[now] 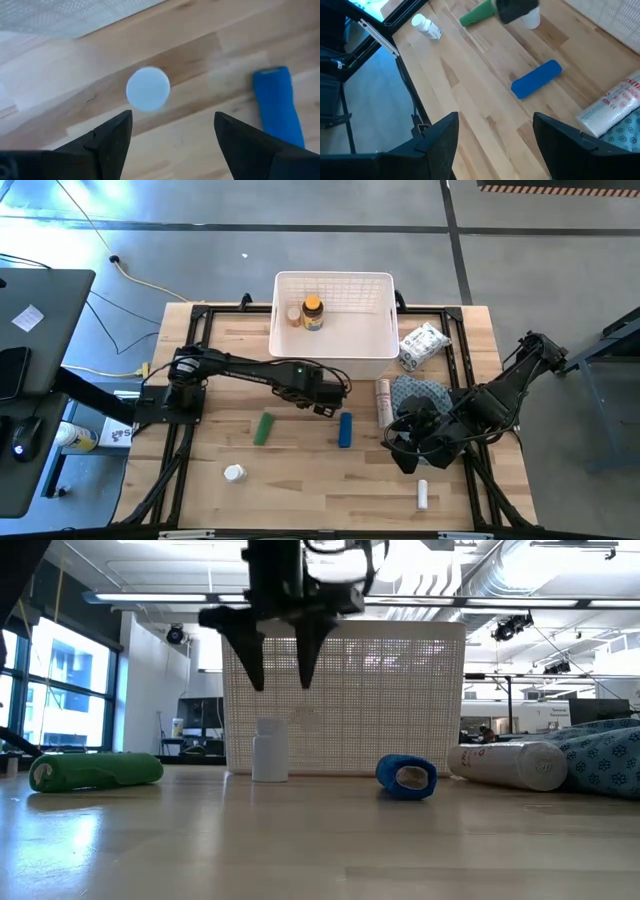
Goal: Pick & place medical supplies in basket/bin
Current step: Put the white medicine bottle into the white bin
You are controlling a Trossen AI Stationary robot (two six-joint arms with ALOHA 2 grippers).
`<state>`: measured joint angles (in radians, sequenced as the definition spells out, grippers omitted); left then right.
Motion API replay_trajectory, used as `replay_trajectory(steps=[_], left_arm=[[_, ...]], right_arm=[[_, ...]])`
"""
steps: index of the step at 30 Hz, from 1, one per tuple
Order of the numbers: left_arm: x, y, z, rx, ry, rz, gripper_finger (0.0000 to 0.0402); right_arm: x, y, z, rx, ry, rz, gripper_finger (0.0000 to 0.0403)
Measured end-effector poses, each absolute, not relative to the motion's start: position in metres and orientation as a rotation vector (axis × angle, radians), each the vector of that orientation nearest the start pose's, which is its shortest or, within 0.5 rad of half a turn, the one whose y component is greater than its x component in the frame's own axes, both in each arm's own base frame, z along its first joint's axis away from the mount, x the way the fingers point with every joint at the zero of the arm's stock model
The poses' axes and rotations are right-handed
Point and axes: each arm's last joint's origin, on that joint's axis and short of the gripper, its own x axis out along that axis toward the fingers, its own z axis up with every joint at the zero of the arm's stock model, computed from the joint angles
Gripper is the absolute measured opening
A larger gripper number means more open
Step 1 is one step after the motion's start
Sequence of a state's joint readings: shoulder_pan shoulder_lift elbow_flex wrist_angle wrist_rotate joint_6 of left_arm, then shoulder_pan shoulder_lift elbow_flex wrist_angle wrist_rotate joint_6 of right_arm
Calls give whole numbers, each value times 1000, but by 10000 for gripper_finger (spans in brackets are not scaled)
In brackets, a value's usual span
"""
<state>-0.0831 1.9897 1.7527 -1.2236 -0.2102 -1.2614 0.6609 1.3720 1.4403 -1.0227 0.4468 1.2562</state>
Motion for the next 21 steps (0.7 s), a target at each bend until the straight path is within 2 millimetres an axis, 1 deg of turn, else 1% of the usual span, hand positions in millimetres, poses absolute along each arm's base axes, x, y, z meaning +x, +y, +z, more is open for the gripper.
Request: replay_trajectory(steps=[3,6,10,13,18,19,21], left_arm=[[387,-19,247,-807,1180,1002,312],[389,-15,245,-799,1182,994,312],[392,-15,238,-786,1202,998,312],[393,-15,229,-765,1249,994,312],[397,-15,225,-772,1256,982,312],[399,-14,224,-771,1242,985,312],[397,-11,221,-745,1273,995,312]], right_arm=[[215,152,362,687,797,-309,245],[215,152,362,690,807,-302,245],[214,152,362,690,809,-301,245],[214,152,362,690,810,-302,245],[214,152,362,688,813,-303,245],[214,152,362,687,815,-303,245],[214,152,361,686,816,-303,245]])
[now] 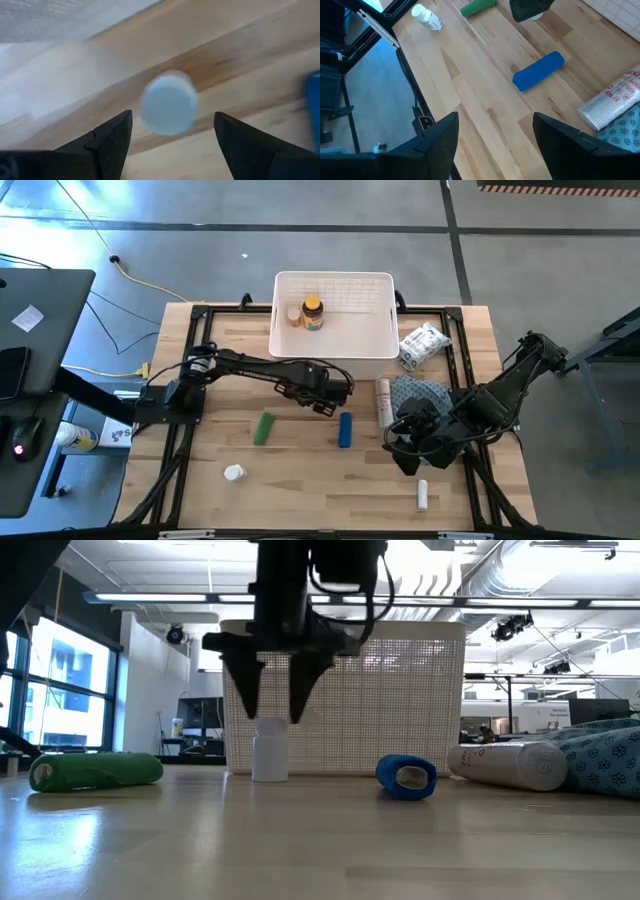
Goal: Pick & place medical supplies in basket/bin
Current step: Put the white medicine bottle into the white bin
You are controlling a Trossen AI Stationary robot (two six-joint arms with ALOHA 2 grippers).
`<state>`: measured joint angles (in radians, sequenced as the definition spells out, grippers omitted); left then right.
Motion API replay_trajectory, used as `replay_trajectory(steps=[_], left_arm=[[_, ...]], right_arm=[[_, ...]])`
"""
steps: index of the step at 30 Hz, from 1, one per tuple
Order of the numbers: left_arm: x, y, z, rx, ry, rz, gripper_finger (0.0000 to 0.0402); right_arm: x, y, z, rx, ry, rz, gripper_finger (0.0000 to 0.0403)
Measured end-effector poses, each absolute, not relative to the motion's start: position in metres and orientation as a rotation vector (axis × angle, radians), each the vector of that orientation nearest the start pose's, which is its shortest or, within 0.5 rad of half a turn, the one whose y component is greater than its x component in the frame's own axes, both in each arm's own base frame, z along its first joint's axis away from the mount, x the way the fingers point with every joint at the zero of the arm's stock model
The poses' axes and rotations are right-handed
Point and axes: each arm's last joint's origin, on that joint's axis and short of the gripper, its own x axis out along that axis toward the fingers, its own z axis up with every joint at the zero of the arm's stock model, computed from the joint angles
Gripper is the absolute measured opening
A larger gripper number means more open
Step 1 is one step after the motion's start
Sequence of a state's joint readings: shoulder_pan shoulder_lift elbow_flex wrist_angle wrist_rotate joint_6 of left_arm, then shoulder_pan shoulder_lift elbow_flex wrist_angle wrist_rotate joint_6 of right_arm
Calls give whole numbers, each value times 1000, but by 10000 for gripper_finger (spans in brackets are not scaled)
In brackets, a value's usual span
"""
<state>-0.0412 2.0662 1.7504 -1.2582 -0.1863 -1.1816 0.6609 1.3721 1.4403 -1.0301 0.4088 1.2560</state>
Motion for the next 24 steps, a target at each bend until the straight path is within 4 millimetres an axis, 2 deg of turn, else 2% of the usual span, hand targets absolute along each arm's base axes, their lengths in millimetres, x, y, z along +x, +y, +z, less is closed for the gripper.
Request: replay_trajectory(steps=[5,10,24], left_arm=[[393,-2,207,-758,1300,1011,312],[390,-1,196,-764,1344,982,312],[394,-1,197,-756,1325,927,312]], right_arm=[[214,152,361,683,827,-297,245],[214,152,361,682,829,-296,245],[214,152,361,678,824,-299,245]])
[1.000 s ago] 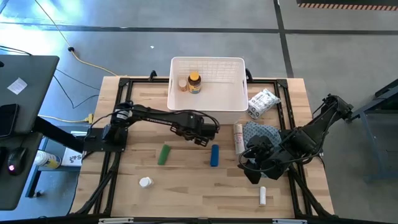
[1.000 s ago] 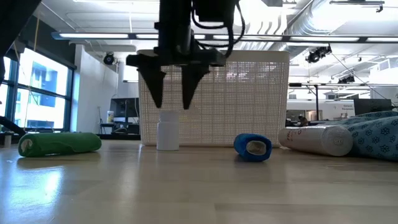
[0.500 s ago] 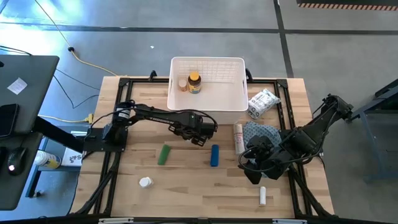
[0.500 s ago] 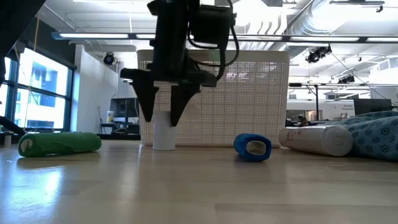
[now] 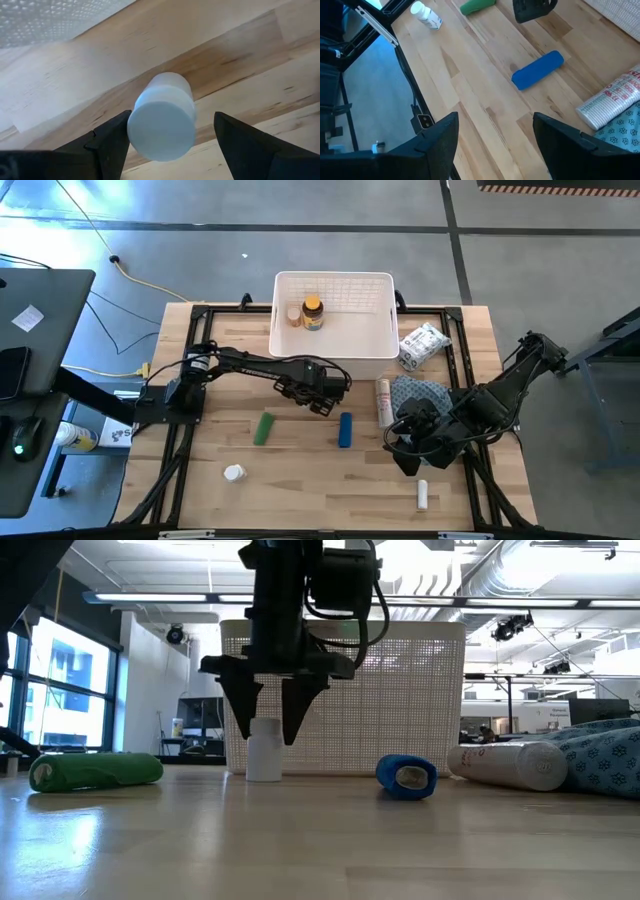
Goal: Pick & place medical supplies in basket/bin
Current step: Put the white medicine bottle into the white bin
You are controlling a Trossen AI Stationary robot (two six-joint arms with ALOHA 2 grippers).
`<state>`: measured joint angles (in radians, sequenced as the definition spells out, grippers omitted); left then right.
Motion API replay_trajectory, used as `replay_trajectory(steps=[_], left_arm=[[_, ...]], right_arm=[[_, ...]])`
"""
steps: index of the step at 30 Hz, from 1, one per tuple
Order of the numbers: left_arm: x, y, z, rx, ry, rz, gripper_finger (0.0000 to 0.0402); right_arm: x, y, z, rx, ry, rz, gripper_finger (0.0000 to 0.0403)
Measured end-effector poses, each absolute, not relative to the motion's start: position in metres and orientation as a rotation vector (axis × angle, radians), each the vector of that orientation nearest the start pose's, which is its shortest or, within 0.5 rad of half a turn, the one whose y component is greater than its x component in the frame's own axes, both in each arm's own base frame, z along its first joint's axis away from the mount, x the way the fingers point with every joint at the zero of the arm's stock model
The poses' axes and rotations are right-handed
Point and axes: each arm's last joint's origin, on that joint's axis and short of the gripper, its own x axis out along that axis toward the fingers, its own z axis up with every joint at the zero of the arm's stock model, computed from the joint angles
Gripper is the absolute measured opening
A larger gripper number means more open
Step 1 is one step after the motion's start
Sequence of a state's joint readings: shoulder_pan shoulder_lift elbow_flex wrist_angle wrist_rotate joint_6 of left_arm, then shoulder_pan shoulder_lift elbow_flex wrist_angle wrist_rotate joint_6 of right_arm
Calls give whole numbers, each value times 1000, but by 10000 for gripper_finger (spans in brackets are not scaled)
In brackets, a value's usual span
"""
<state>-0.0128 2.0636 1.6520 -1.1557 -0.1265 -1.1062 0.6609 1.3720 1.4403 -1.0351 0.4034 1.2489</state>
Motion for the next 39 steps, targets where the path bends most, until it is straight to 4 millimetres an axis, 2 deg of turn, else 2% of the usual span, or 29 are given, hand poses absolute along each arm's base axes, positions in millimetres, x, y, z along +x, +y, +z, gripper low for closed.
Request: replay_trajectory(steps=[6,15,18,25,28,34,39], left_arm=[[394,-2,197,-756,1334,916,304],[394,-2,197,-751,1352,887,208],[394,-3,199,-747,1364,858,189],[393,-4,199,-748,1403,798,205],[393,-5,200,-756,1424,759,197],[399,-7,214,-753,1432,656,186],[403,-8,225,-771,1426,576,205]], right_arm=[[214,151,361,678,816,-306,245],[214,151,361,679,809,-312,245],[214,151,361,678,804,-316,245],[214,151,362,671,788,-328,245],[214,150,362,668,777,-335,245],[214,150,362,662,772,-337,245],[214,150,362,660,771,-338,245]])
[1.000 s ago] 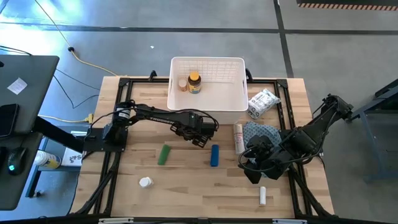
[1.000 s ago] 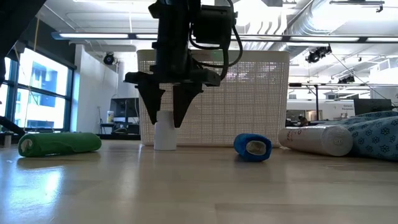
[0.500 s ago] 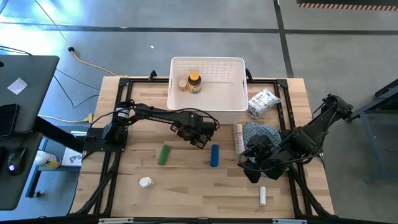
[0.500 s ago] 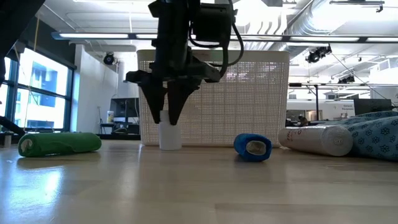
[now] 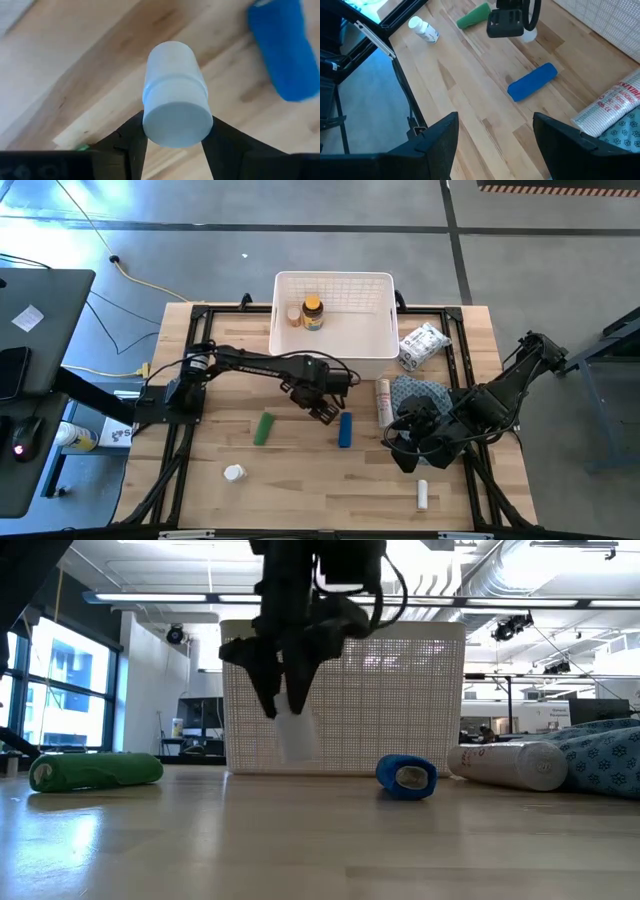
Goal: Pick & place medical supplies in basket/bin
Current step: Put the white medicine bottle into the white bin
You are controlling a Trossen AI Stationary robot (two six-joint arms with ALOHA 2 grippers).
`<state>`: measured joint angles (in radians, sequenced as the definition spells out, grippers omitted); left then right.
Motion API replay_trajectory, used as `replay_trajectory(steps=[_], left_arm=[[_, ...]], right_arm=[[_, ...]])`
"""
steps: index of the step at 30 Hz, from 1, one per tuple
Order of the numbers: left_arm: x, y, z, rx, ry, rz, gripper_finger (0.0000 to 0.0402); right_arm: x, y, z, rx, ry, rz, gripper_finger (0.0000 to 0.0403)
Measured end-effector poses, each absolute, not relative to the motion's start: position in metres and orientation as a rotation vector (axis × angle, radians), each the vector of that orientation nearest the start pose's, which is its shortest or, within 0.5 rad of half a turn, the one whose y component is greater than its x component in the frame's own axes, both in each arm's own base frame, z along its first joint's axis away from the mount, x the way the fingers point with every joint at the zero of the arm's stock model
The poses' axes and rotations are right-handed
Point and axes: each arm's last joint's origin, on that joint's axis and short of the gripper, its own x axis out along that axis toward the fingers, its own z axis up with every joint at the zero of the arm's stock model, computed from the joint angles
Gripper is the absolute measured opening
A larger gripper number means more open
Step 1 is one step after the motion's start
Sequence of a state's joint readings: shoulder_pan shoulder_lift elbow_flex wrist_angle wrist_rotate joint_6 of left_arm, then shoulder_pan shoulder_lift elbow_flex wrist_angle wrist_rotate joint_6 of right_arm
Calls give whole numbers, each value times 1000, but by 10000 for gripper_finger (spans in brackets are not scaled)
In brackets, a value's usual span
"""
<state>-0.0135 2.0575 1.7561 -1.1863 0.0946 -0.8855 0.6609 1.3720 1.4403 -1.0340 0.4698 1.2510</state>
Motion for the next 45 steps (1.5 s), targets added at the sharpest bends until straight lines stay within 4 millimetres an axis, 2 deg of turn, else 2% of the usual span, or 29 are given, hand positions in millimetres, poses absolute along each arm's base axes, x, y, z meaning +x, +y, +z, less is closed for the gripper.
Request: replay_trajectory(steps=[6,13,16,20,24,31,36,40,45], left_arm=[[410,-13,250,-764,1400,447,185],[412,-15,285,-701,1344,392,197],[412,-14,285,-692,1346,386,202],[411,-15,285,-681,1362,341,185],[411,-16,285,-663,1369,307,185],[411,-14,285,-586,1360,306,214],[411,-14,285,-565,1361,300,186],[411,-14,285,-566,1361,299,185],[410,-14,285,-559,1379,296,201]], right_arm=[[215,150,362,648,755,-348,245],[215,149,362,631,748,-350,245],[215,149,362,631,752,-347,245],[214,150,362,643,764,-341,245],[215,149,362,631,741,-360,245],[214,147,362,599,716,-389,245],[214,147,361,595,723,-391,245],[214,147,361,593,725,-392,245],[214,147,361,588,716,-399,245]])
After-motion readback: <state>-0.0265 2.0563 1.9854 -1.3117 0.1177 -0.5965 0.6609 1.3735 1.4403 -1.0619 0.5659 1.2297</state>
